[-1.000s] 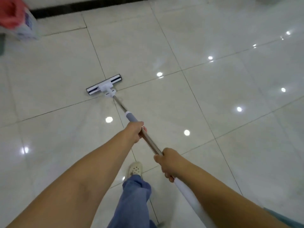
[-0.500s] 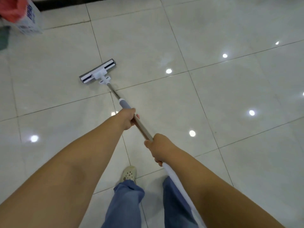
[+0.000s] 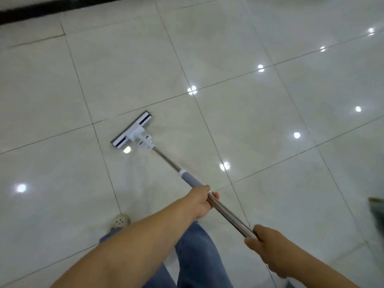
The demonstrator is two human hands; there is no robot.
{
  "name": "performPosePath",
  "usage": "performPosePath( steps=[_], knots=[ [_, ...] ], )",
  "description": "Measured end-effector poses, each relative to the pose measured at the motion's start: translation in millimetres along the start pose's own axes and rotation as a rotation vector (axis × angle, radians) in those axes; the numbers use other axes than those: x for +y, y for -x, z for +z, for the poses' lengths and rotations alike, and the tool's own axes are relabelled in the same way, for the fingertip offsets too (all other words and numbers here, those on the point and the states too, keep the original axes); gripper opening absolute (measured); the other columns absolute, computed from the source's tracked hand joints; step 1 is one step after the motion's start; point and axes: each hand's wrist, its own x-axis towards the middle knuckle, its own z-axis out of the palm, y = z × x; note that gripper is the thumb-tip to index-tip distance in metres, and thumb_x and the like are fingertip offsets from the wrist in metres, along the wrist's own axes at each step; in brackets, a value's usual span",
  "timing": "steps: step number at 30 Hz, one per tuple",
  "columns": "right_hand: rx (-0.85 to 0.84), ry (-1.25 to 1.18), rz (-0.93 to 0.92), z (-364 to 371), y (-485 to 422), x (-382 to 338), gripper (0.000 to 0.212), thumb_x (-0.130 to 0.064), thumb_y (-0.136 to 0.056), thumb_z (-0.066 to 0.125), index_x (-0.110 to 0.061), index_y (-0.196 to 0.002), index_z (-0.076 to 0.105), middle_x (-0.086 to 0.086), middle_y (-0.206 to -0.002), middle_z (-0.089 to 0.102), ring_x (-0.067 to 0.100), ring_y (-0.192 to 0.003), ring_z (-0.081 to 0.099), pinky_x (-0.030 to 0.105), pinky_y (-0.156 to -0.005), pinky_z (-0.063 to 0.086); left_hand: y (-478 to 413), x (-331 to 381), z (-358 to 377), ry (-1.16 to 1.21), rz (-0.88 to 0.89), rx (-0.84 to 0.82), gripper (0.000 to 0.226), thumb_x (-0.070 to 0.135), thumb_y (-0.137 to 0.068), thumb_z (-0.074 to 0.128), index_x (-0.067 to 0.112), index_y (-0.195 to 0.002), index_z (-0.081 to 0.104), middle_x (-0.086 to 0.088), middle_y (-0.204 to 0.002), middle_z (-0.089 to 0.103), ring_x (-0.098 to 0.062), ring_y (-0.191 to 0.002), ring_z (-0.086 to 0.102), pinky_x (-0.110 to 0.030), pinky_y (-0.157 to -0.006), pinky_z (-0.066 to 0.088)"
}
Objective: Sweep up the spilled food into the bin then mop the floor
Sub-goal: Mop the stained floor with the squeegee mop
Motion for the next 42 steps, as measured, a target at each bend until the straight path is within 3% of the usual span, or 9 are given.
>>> performPosePath(
  steps=[5, 10, 15, 21, 26, 29, 32, 38, 42],
  knots=[
    [0.051, 0.028, 0.06, -30, 28, 69, 0.026, -0.039, -0.096, 0.047, -0.024, -0.075, 0.041, -0.007, -0.072, 0.048, 0.006, -0.058, 0.045, 0.016, -0.049, 0.035, 10, -48, 70, -0.11, -0.075, -0.046, 0.007, 0.004, -0.098, 0.043, 0.004, -0.1, 0.037, -0.011, -0.079, 0.039, -0.015, -0.055, 0.041, -0.027, -0.052, 0.049],
    [0.038, -0.138, 0.064, -61, 7, 41, 0.022, -0.036, -0.098, 0.046, -0.018, -0.085, 0.045, 0.001, -0.07, 0.047, 0.011, -0.049, 0.042, 0.021, -0.039, 0.039, -8, -1, 100, -0.175, -0.031, -0.029, 0.013, 0.004, -0.097, 0.044, 0.004, -0.106, 0.035, -0.011, -0.08, 0.04, -0.016, -0.056, 0.043, -0.029, -0.056, 0.047],
    [0.05, -0.215, 0.018, -113, -41, -33, 0.02, -0.035, -0.098, 0.045, -0.015, -0.098, 0.045, 0.001, -0.071, 0.045, 0.012, -0.052, 0.042, 0.02, -0.044, 0.041, -38, 100, 126, -0.211, 0.084, 0.007, 0.007, 0.005, -0.098, 0.043, 0.004, -0.097, 0.036, -0.011, -0.077, 0.039, -0.015, -0.055, 0.042, -0.02, -0.036, 0.049],
    [0.037, -0.356, 0.015, -198, -109, -155, 0.021, -0.032, -0.097, 0.047, -0.017, -0.083, 0.043, 0.004, -0.069, 0.045, 0.014, -0.049, 0.039, 0.022, -0.043, 0.038, -55, 260, 160, -0.243, 0.185, 0.03, 0.011, 0.008, -0.099, 0.043, 0.004, -0.104, 0.034, -0.009, -0.079, 0.039, -0.015, -0.056, 0.043, -0.018, -0.036, 0.048],
    [0.03, -0.373, -0.025, -270, -164, -251, 0.023, -0.03, -0.096, 0.048, -0.01, -0.085, 0.046, 0.009, -0.066, 0.046, 0.018, -0.047, 0.042, 0.029, -0.048, 0.041, -63, 385, 191, -0.267, 0.283, 0.078, 0.012, 0.007, -0.099, 0.042, 0.002, -0.104, 0.032, -0.008, -0.077, 0.037, -0.015, -0.057, 0.041, -0.017, -0.034, 0.047],
    [0.045, -0.328, -0.075, -309, -194, -301, 0.024, -0.025, -0.096, 0.049, -0.006, -0.081, 0.046, 0.011, -0.064, 0.046, 0.022, -0.048, 0.043, 0.032, -0.052, 0.042, -68, 446, 210, -0.293, 0.342, 0.107, 0.016, 0.009, -0.1, 0.042, 0.003, -0.086, 0.037, -0.007, -0.075, 0.036, -0.013, -0.056, 0.04, -0.015, -0.034, 0.046],
    [0.07, -0.303, -0.154, -337, -209, -328, 0.033, -0.022, -0.097, 0.046, -0.009, -0.067, 0.042, 0.009, -0.057, 0.046, 0.021, -0.044, 0.044, 0.027, -0.045, 0.04, -75, 487, 223, -0.28, 0.39, 0.163, 0.025, 0.011, -0.1, 0.042, 0.005, -0.077, 0.035, -0.006, -0.076, 0.034, -0.012, -0.057, 0.04, -0.015, -0.035, 0.047],
    [0.048, -0.244, -0.199, -346, -208, -277, 0.04, -0.026, -0.099, 0.041, -0.014, -0.061, 0.037, 0.005, -0.058, 0.045, 0.015, -0.045, 0.045, 0.024, -0.044, 0.04, -91, 452, 244, -0.348, 0.32, 0.16, 0.022, 0.009, -0.1, 0.04, 0.005, -0.079, 0.034, -0.007, -0.078, 0.036, -0.013, -0.057, 0.04, -0.017, -0.038, 0.048],
    [0.008, -0.326, -0.109, -337, -196, -206, 0.027, -0.034, -0.099, 0.043, -0.009, -0.092, 0.047, 0.006, -0.068, 0.047, 0.015, -0.05, 0.043, 0.025, -0.048, 0.042, -101, 384, 262, -0.344, 0.269, 0.12, 0.011, 0.007, -0.1, 0.039, 0.003, -0.091, 0.038, -0.008, -0.079, 0.037, -0.014, -0.057, 0.04, -0.018, -0.039, 0.048]
  ],
)
